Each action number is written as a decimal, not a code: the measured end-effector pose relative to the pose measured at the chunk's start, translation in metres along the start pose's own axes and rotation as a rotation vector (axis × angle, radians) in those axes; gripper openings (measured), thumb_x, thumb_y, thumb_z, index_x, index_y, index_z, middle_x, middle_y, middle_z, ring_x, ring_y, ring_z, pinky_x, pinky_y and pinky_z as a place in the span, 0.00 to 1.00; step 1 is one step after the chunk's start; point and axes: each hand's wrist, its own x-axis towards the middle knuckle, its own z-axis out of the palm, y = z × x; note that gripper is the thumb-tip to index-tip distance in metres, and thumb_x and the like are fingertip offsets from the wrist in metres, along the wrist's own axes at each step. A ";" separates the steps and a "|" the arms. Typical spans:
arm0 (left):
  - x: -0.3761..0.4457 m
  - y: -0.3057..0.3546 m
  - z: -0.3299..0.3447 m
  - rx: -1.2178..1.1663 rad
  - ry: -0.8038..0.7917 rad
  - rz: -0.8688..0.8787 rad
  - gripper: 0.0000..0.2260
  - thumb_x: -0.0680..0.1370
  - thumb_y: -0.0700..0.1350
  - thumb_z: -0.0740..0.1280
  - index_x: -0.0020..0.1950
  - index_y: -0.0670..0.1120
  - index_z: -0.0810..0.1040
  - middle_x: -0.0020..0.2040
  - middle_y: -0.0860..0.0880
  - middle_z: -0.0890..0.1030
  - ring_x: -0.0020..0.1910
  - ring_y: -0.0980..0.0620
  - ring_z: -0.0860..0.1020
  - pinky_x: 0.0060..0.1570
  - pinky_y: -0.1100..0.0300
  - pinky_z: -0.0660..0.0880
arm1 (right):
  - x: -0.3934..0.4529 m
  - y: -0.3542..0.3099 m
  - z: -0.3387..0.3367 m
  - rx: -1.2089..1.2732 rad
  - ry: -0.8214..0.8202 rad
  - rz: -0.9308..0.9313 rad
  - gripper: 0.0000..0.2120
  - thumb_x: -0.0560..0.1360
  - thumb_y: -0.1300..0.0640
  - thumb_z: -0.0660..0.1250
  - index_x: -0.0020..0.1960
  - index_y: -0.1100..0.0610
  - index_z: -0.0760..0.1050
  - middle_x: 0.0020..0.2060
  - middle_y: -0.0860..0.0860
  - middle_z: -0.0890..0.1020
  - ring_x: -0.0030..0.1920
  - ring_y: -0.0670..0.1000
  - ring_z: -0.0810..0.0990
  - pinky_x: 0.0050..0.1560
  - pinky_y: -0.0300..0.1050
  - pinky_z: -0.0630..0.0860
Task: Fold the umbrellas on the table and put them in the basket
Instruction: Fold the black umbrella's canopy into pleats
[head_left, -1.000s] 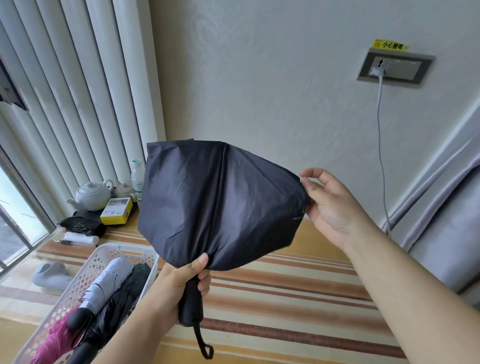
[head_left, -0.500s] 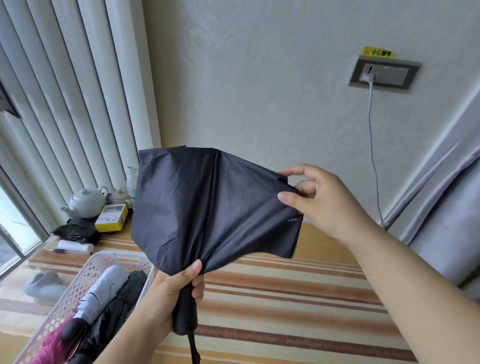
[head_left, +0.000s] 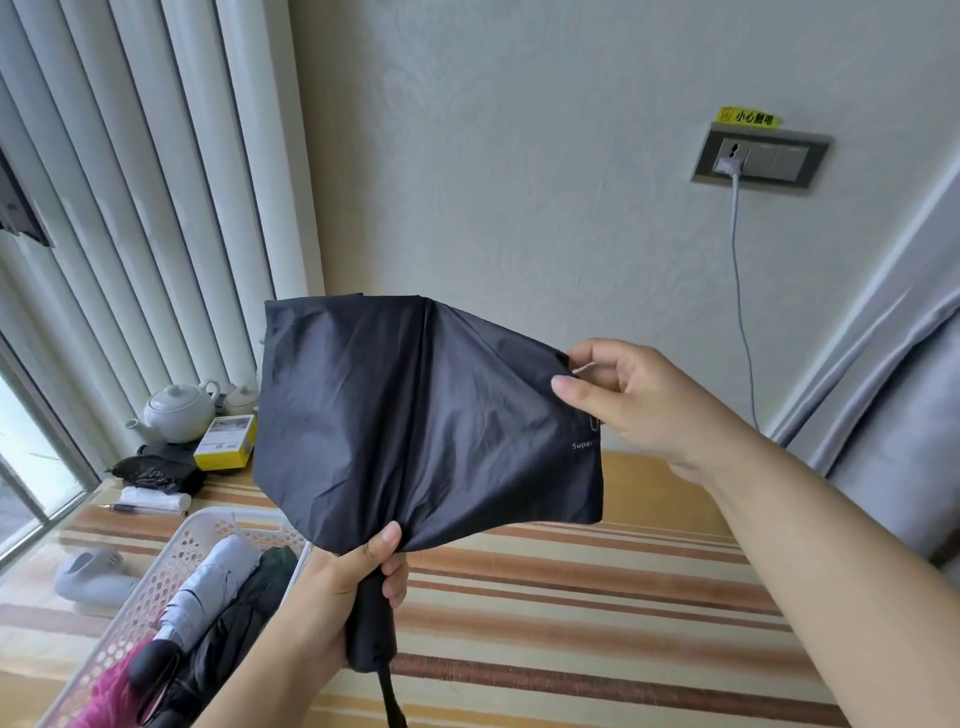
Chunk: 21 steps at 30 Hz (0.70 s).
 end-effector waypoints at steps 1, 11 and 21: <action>0.000 -0.001 0.000 0.010 -0.002 0.013 0.23 0.60 0.46 0.79 0.41 0.42 0.67 0.27 0.47 0.65 0.23 0.53 0.65 0.23 0.62 0.66 | 0.000 0.000 0.001 -0.059 -0.004 -0.012 0.04 0.78 0.56 0.67 0.51 0.54 0.79 0.43 0.51 0.85 0.44 0.48 0.83 0.51 0.47 0.76; 0.003 0.000 0.000 -0.004 0.070 0.065 0.09 0.70 0.43 0.64 0.37 0.43 0.64 0.27 0.46 0.63 0.22 0.52 0.64 0.22 0.64 0.67 | -0.002 -0.002 -0.018 0.124 0.327 -0.021 0.10 0.74 0.66 0.70 0.43 0.51 0.78 0.30 0.48 0.72 0.34 0.47 0.71 0.45 0.41 0.70; 0.000 0.004 0.002 -0.014 -0.030 0.052 0.13 0.69 0.38 0.73 0.40 0.41 0.67 0.27 0.46 0.63 0.22 0.52 0.64 0.21 0.61 0.66 | 0.010 0.006 0.003 0.187 -0.018 0.096 0.22 0.70 0.37 0.67 0.62 0.33 0.69 0.54 0.59 0.82 0.55 0.57 0.81 0.66 0.56 0.72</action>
